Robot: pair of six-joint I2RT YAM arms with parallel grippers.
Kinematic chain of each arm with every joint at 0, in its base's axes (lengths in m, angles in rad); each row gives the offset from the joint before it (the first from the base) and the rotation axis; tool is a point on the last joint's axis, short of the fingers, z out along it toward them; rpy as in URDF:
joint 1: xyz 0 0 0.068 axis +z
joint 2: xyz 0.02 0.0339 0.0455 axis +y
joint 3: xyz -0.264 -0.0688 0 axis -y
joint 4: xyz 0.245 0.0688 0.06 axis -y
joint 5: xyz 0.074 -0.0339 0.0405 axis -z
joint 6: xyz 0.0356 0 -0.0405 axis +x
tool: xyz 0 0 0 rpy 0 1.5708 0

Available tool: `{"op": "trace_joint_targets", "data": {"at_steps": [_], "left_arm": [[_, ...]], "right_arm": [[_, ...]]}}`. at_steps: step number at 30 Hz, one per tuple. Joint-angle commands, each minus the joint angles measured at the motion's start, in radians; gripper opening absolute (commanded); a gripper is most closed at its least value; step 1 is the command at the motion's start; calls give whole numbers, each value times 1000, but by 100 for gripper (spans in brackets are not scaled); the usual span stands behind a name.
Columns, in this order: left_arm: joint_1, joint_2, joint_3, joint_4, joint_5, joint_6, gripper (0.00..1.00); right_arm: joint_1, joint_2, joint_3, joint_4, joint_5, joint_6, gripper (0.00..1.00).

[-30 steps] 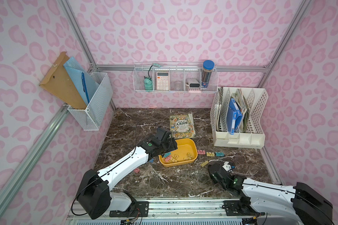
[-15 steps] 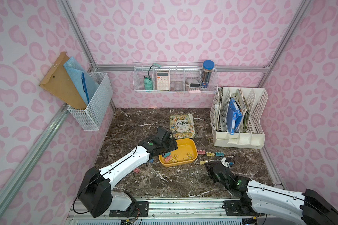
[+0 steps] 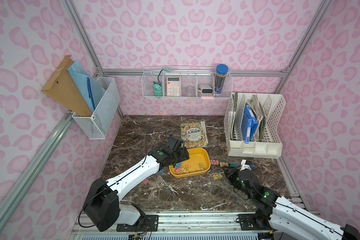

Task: Take out the binder clips from the storage box
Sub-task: Place the binder clip at the center of the board, then pick up the binder clip from the storage box.

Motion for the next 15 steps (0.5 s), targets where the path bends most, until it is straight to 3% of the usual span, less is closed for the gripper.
{"op": "trace_joint_targets", "data": {"at_steps": [1, 4, 6, 10, 15], "left_arm": [[0, 7, -2, 22, 34, 4, 73], [0, 17, -3, 29, 36, -14, 72], [0, 8, -4, 16, 8, -26, 72], [0, -52, -40, -18, -105, -71, 72], [6, -119, -73, -96, -243, -140, 73]], "right_arm": [[-81, 110, 103, -46, -261, -311, 33], [-72, 273, 227, -82, -371, -448, 32], [-34, 371, 303, -137, -369, -513, 32], [75, 555, 493, -305, -250, -623, 33], [157, 786, 702, -516, -83, -654, 35]]}}
